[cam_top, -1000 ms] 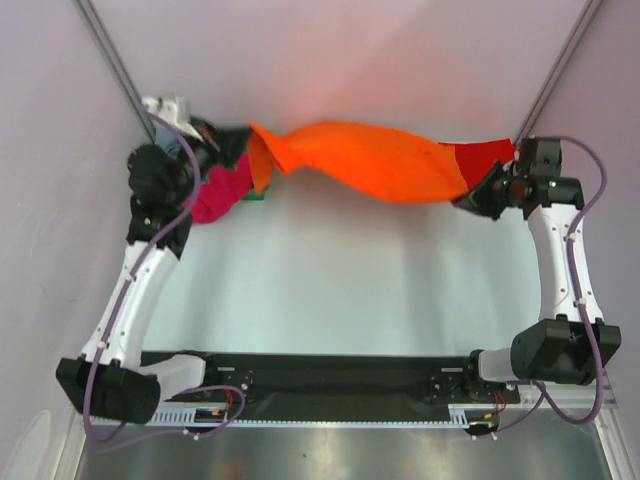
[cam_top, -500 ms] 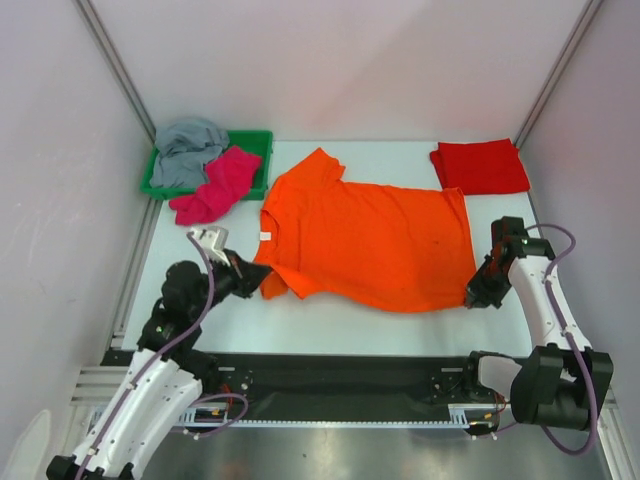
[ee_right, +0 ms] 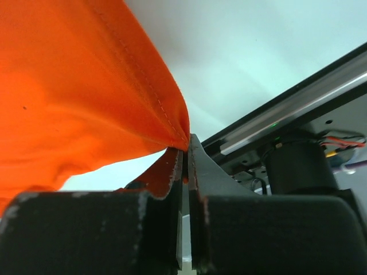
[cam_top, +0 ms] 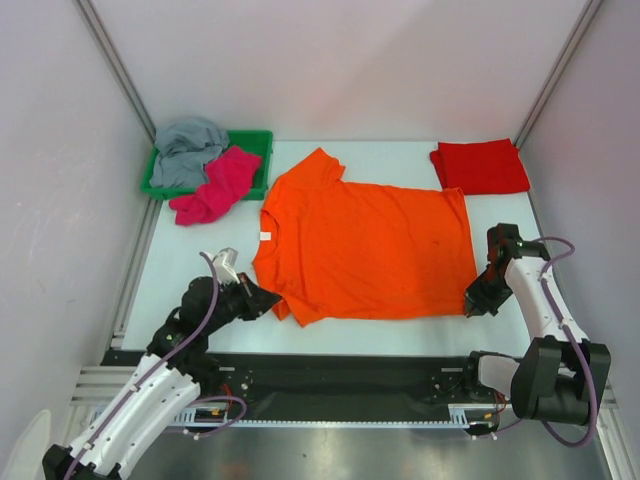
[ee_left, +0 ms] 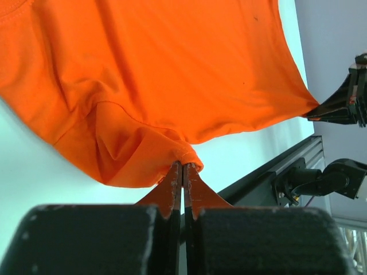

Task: Fold and stack the t-shirts
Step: Flatten the tshirt out

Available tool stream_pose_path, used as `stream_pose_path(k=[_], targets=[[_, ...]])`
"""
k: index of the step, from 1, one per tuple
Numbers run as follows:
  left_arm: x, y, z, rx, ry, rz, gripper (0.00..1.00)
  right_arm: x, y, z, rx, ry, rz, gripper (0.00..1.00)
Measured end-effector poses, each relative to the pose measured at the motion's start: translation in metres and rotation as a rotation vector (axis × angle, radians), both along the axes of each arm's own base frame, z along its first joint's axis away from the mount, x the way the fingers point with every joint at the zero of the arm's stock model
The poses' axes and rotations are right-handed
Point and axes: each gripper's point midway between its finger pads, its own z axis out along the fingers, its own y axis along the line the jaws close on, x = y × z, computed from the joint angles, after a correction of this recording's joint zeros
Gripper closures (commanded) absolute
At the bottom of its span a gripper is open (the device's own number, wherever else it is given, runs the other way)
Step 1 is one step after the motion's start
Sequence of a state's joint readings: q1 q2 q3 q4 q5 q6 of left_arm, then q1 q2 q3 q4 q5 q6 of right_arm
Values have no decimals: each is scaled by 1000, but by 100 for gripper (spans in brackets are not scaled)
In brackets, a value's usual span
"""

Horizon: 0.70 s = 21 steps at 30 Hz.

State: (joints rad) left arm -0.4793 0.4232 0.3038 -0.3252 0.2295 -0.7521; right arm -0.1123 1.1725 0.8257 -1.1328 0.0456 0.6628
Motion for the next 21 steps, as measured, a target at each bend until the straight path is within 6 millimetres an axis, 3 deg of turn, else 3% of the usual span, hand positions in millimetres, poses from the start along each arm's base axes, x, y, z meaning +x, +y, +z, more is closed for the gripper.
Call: stream_pose_path(k=[8,11,13,15,17,21], targets=[[-8,-2,-16,-1,73,15,100,-1,4,2,21,-30,-83,100],[-6,1,-4,7,58,35,100,2,9,5,48,-47,-48,100],[0,4,24,17,3,52,100,9,9,18,51,-86,-11,100],[11,6,66,15,-90,70,99,27,8,45,41,-185,28,100],[23,9,118,25,-199,87,99,51,7,83,31,-313,69,100],[52,10,204,76,-378,121,100,92,12,153,33,-507,128,100]])
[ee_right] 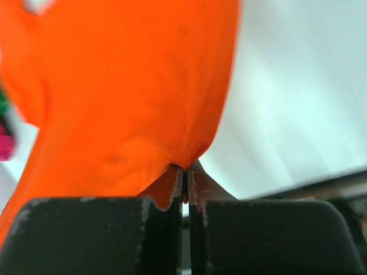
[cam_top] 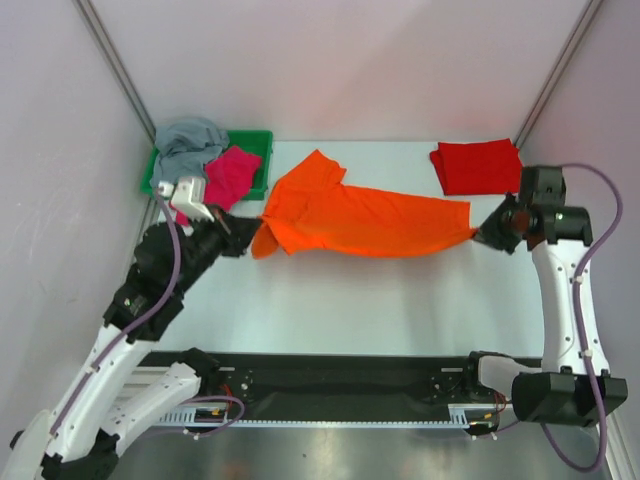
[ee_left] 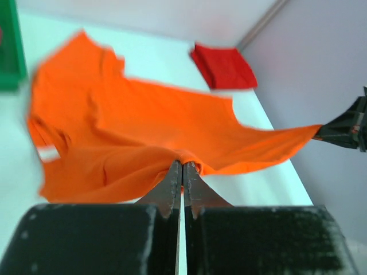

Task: Fold and stack the t-shirts
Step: Flatten the tshirt out

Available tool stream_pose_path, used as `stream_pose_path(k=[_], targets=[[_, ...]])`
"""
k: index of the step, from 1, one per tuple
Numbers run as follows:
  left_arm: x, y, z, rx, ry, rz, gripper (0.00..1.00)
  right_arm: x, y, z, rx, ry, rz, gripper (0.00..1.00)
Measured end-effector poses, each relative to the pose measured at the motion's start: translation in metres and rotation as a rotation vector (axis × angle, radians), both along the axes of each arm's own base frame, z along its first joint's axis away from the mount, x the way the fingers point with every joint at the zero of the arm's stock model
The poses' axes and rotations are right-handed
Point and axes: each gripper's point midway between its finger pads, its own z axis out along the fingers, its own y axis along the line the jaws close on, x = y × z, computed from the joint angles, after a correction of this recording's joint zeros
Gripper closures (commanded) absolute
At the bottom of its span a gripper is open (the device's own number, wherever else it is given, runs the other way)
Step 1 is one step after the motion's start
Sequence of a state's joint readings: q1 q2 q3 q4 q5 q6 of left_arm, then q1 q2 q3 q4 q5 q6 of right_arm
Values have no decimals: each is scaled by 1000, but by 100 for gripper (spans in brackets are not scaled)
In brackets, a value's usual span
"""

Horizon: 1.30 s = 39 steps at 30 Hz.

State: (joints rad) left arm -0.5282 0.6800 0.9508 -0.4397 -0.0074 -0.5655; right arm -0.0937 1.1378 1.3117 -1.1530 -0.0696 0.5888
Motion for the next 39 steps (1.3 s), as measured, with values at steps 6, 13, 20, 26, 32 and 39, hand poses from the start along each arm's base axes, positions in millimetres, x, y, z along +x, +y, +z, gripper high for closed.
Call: stream_pose_path(k=[6,13,20,26,32,39], targets=[[47,-3,84,96,-200,58,99,61,5,65,-9,-174,66,100],[104,10,149,153,-340,139,100,116,10,126,5,-325,113,100],[61,20,255,131,-613,106,100,82,17,187,-4,-464,150,100],[-47,50,338,35,-880,74,100,-7,32,240,-1,-632,194,100],[-182,93,377,-54,-1137,57,100,-112,43,308,-38,-931,224,100],[-205,88,384,-60,-1195,-13,100,-129,48,303,-11,-949,225,100]])
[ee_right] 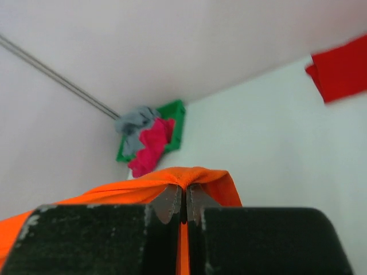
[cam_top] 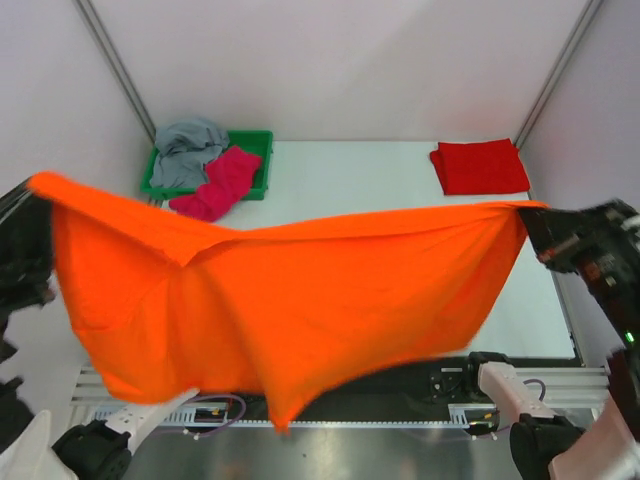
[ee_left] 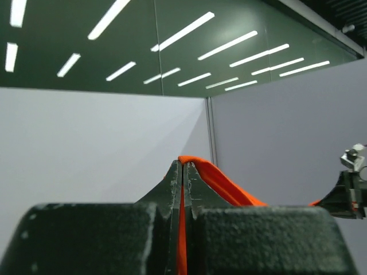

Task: Fold and stack the t-shirts
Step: Flatten the tshirt out

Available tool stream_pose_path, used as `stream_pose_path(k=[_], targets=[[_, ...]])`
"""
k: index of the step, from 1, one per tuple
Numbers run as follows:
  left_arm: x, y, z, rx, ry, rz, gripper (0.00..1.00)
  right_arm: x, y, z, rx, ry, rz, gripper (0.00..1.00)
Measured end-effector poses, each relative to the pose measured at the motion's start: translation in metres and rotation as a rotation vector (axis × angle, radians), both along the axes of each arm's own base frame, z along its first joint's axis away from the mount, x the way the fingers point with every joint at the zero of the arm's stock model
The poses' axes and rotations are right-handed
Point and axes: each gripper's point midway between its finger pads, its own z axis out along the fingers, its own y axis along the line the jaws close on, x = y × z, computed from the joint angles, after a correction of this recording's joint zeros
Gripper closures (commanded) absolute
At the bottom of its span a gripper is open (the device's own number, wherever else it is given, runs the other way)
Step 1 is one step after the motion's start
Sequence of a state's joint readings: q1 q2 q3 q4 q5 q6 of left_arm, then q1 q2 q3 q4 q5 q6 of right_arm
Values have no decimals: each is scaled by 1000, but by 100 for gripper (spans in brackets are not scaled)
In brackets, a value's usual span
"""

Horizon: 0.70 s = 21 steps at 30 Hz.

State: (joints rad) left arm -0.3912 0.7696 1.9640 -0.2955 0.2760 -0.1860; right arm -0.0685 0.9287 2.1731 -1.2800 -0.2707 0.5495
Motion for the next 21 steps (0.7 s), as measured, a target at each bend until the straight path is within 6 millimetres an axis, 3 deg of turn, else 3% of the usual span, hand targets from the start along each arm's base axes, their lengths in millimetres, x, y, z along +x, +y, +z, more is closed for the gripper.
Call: stream_pose_path(k=[3,6,7,8,10,11,13,14,15,17,19,21], targets=[[58,-28,-14,53,97,-21,100,50,-6,-47,11,178,-15,100],[157,-70,-61,123,277,-30,100,114,-16,-120,15,398,-50,100],[203,-89,-97,160,377,-30,100,133,-21,-148,12,473,-68,100],[236,-101,-128,186,459,-29,100,150,-25,-171,7,522,-85,100],[301,-126,-210,245,645,-28,100,184,-36,-237,-9,675,-128,100],[336,-136,-266,274,776,-29,100,194,-40,-263,-14,729,-144,100],[380,-148,-365,317,989,-39,100,211,-45,-320,-22,823,-167,100],[399,-151,-418,335,1103,-39,100,217,-47,-343,-27,849,-175,100],[410,-151,-458,349,1189,-37,100,220,-50,-363,-33,873,-185,100],[426,-151,-521,362,1311,-42,100,227,-52,-394,-43,909,-198,100],[438,-150,-560,364,1375,-46,100,241,-55,-419,-48,923,-206,100],[449,-150,-586,364,1416,-51,99,257,-57,-438,-50,922,-209,100]])
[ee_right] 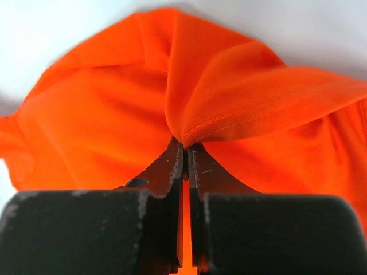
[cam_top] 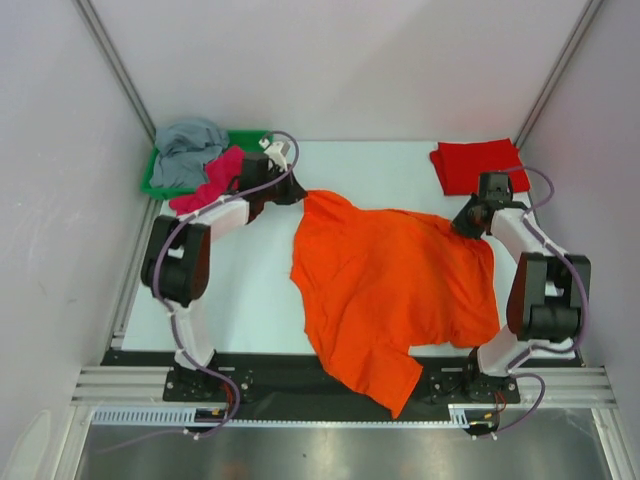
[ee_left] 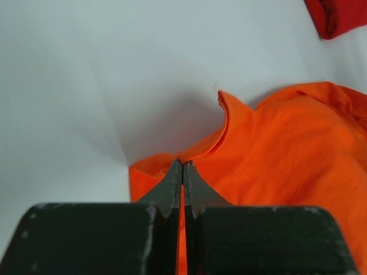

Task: Fold and stack the t-shirts
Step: Flatten the tshirt out

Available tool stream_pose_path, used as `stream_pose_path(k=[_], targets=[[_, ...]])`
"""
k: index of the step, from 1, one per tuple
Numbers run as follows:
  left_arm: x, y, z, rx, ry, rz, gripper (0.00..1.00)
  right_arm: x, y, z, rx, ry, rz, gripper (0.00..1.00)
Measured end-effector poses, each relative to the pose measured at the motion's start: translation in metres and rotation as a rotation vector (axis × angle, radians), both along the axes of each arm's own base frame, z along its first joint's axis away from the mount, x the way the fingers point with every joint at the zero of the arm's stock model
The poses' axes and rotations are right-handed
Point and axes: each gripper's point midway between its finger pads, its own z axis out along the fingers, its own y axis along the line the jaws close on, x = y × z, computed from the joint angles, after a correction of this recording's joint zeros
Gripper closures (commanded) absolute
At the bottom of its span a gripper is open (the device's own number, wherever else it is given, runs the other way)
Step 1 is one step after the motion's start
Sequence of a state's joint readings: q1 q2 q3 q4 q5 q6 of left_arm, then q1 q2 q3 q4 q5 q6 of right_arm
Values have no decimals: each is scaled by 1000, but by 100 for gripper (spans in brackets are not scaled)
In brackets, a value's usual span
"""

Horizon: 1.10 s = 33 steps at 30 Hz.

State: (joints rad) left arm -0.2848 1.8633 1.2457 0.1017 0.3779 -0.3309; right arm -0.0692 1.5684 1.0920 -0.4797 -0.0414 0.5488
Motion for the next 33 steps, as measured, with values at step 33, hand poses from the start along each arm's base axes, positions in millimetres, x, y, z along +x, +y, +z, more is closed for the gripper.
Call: stream_pose_path(k=[33], targets=[[115,-28,23,-55,-89,25,100,149,-81,-6,-51,-56,-79,96]])
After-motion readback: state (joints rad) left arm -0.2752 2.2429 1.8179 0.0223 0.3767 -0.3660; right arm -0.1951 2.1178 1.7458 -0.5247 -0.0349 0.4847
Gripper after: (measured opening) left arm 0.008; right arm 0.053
